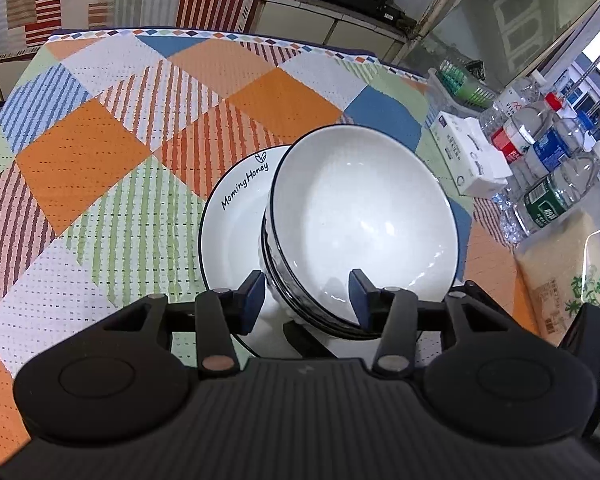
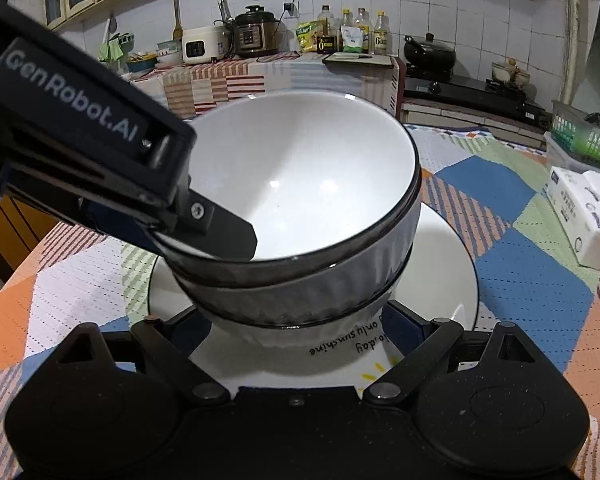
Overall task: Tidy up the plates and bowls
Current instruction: 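Lower the bowl stack onto the Morning Honey plate and open both grippers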
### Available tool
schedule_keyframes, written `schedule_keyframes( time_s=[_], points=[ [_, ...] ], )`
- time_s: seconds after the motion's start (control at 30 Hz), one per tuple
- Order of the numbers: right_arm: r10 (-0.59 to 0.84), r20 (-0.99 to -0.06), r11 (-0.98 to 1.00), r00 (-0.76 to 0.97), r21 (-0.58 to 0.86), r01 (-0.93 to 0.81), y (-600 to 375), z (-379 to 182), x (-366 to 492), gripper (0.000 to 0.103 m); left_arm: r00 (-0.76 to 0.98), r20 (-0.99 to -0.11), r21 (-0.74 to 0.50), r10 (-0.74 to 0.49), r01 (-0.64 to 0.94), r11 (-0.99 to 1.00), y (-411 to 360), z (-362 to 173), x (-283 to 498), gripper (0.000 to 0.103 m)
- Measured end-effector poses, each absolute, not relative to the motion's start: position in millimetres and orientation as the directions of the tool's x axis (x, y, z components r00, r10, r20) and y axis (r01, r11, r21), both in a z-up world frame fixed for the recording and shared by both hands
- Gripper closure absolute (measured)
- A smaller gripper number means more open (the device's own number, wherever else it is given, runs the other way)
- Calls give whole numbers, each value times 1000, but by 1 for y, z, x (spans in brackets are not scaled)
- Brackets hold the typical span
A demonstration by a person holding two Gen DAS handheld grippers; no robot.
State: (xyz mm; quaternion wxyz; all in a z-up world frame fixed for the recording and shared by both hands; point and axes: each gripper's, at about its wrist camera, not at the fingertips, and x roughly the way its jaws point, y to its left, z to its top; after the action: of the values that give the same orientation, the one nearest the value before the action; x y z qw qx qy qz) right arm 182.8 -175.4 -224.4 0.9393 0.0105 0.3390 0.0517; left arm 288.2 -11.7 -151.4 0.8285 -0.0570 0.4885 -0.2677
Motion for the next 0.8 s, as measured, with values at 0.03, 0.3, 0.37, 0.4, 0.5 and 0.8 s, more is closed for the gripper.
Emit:
schedule_keyframes(
  time_s=[0.03, 0.3, 0.37, 0.4, 0.5, 0.8],
  points=[
    [106, -630, 994, 770, 49, -97, -175, -223, 181, 9, 384, -778, -354, -498, 388, 851, -11, -150, 287, 57],
    [99, -620, 995, 778, 42, -93, -175, -216, 174, 9, 422, -768, -344, -481, 362, 867, -3, -140, 274, 54],
    [99, -616, 995, 782, 44, -91, -174, -212, 170, 9, 432, -764, -340, -479, 362, 868, -1, -136, 270, 53],
    [99, -612, 995, 784, 45, -90, -174, -210, 168, 9, 436, -762, -338, -479, 362, 869, 0, -134, 268, 53],
    [92, -610, 996, 787, 40, -85, -175, -206, 163, 9, 450, -757, -335, -474, 355, 873, 3, -128, 263, 53],
    [89, -654, 995, 752, 93, -37, -176, -193, 142, 9, 514, -734, -284, -445, 364, 887, 13, -100, 231, 52]
  ],
)
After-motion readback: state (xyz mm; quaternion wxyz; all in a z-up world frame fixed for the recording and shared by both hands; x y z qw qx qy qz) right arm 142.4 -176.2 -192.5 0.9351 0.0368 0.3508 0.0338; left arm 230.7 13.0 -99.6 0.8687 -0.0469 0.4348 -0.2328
